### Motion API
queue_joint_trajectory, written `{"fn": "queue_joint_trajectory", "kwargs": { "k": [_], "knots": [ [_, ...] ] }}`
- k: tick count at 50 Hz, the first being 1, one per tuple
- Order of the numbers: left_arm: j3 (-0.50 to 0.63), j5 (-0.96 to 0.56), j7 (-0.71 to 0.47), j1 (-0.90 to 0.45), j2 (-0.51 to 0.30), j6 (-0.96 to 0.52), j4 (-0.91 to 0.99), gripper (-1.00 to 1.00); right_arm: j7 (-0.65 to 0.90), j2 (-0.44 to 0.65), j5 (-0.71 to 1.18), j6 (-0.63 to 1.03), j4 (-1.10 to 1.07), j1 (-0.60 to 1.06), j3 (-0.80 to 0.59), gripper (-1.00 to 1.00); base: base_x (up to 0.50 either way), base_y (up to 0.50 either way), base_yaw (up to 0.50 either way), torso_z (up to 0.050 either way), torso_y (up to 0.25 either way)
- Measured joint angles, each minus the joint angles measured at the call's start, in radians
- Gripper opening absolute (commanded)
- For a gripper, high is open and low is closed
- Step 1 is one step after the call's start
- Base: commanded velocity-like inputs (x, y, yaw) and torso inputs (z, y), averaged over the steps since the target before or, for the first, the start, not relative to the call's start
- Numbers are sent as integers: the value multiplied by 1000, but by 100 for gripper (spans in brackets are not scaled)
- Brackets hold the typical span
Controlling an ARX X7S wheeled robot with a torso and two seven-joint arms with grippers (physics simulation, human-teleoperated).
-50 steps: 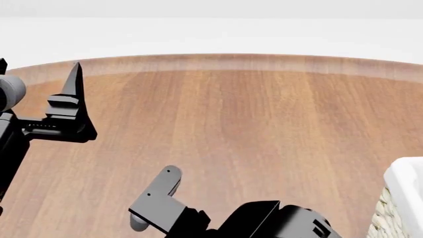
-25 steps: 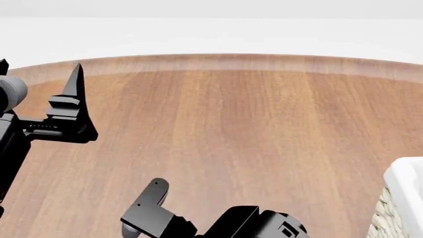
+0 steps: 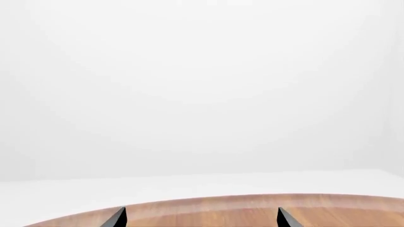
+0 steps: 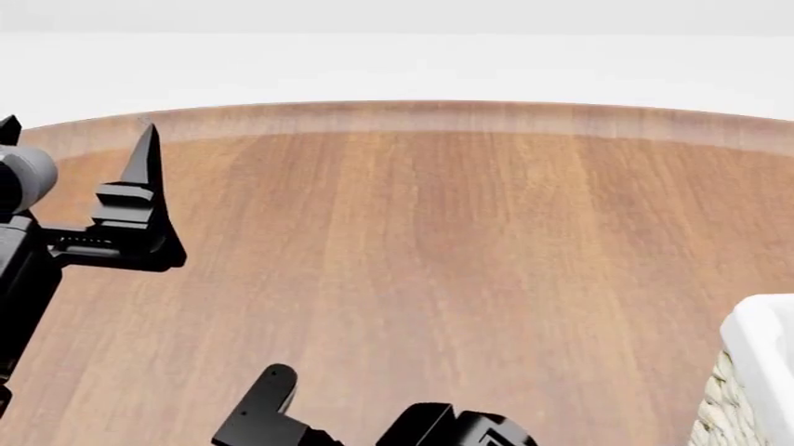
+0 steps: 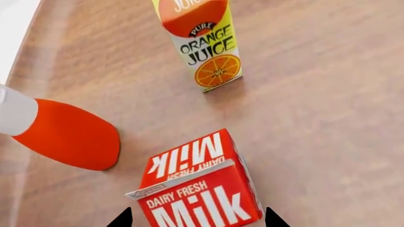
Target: Pick the milk and place it in the basket.
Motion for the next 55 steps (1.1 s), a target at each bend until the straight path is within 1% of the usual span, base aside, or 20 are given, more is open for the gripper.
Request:
{"fn": "queue_joint_trajectory", "kwargs": {
  "k": [27,28,47,51,55],
  "knots": [
    [15,2,-2,9,-12,29,-23,100,-55,-32,-24,-62,96,2,-33,100,0,0,0,0,0],
    [16,2,-2,9,-12,30,-24,100,-60,-33,-26,-68,104,1,-35,-100,0,0,0,0,0],
    [28,3,-2,20,-19,51,-36,100,-86,-25,-45,-128,135,-2,-44,-100,0,0,1,-1,0],
    [30,2,-3,21,-21,53,-39,100,-67,-19,-33,-128,125,-12,-35,-100,0,0,1,0,0],
    [30,1,-4,20,-22,54,-40,100,-13,-8,-5,-126,110,-33,-3,-100,0,0,0,0,0]
  ]
}}
